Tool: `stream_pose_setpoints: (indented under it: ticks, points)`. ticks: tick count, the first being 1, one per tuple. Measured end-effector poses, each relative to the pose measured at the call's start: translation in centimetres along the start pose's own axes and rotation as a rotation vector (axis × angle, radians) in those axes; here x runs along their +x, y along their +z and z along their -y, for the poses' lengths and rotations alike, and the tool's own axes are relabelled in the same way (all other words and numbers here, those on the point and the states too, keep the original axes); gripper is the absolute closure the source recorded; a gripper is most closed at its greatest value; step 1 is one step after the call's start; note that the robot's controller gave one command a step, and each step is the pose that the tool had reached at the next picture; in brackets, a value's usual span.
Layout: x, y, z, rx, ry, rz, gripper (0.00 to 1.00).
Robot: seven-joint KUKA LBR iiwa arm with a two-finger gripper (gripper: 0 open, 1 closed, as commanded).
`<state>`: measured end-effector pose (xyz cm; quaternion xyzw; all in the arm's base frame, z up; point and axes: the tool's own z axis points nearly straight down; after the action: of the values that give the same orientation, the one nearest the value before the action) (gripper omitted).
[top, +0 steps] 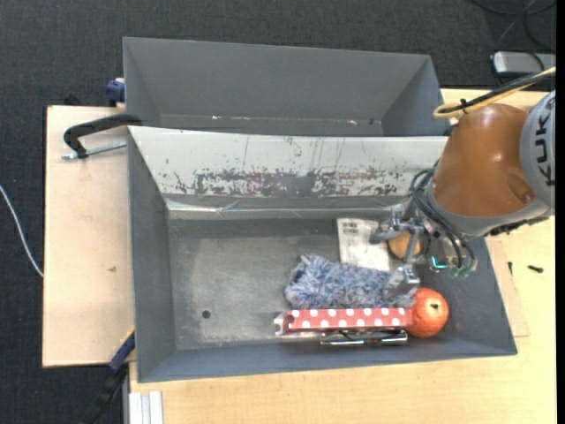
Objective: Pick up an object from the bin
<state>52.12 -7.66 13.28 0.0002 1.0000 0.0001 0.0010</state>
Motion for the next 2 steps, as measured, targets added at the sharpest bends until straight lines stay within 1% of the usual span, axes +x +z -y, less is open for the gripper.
stream_pose_setpoints:
  ticks: [1,2]
  points:
    - [1.2,2.9,-2.0,0.004,-0.048,0.015,0.0]
    - [1.0,5.7,-4.5,0.001,0.196,0.005,1.0]
